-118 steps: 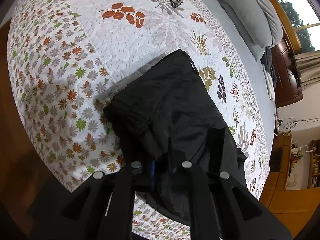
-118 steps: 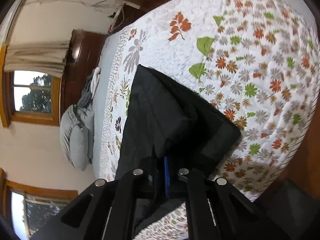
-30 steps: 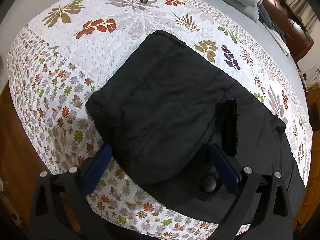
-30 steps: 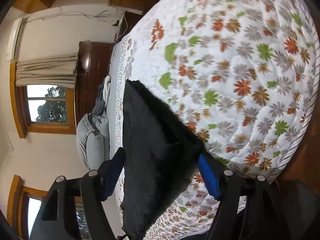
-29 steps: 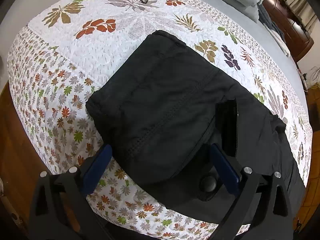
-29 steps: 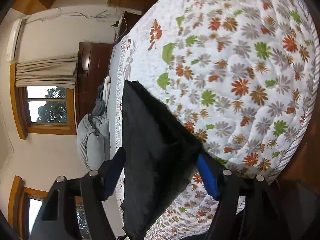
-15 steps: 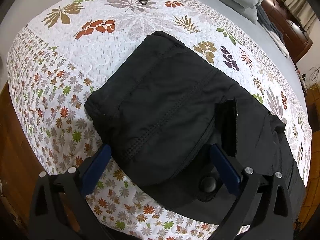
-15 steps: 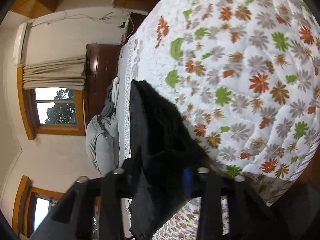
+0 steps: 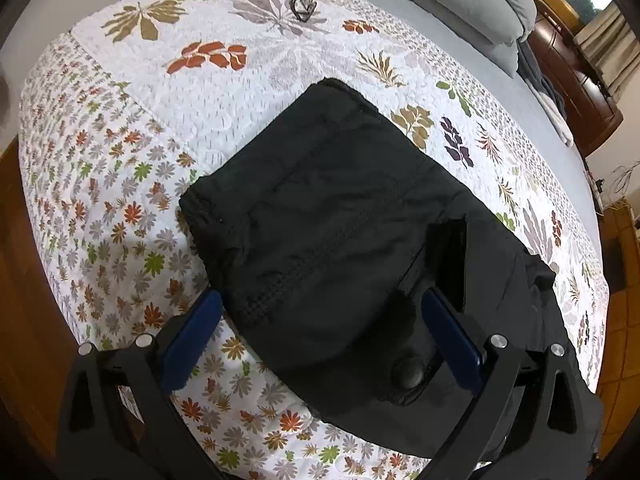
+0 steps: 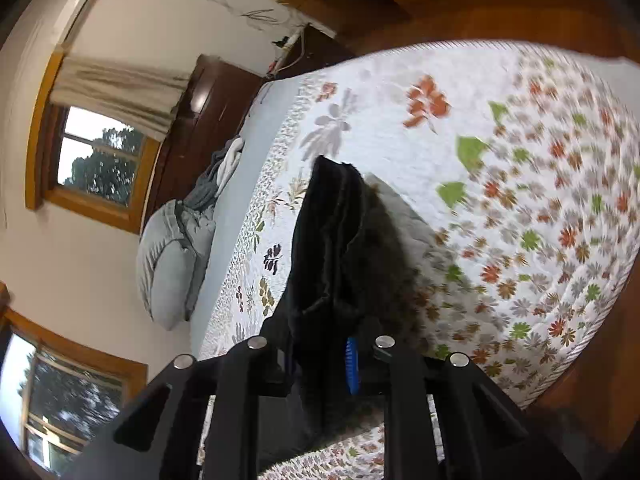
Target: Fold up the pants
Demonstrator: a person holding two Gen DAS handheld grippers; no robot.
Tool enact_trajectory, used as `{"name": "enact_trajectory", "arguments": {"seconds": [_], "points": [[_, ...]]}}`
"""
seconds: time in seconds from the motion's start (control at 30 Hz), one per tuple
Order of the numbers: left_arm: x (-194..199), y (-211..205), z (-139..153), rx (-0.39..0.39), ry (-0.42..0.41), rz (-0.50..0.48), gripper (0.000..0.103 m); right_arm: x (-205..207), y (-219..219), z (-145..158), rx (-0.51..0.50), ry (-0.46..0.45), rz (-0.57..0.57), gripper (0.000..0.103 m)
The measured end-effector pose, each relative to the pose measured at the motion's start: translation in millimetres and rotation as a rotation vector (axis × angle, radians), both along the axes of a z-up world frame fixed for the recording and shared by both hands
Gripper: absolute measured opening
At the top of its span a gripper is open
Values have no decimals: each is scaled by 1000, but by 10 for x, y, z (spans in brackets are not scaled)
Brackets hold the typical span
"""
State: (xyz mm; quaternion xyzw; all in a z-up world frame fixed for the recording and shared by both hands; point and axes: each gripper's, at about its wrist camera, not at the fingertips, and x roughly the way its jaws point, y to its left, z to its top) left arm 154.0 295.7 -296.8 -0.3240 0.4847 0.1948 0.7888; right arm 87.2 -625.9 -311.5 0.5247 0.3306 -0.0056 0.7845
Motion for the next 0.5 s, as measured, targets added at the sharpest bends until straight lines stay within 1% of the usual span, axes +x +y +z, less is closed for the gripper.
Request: {"name": "enact_trajectory", "arguments": {"seconds": [0.1,0.2,0.5], "points": [[-25,-24,54,35,-15,11,100,42,114,207,-53,-10,16,18],[-44,-36,90,54,-21,19,100,107,244,422,-108,-20,35,18],[-42,-60,110,61,-27,18,100,227,551,824,-244,-21,89,18]]}}
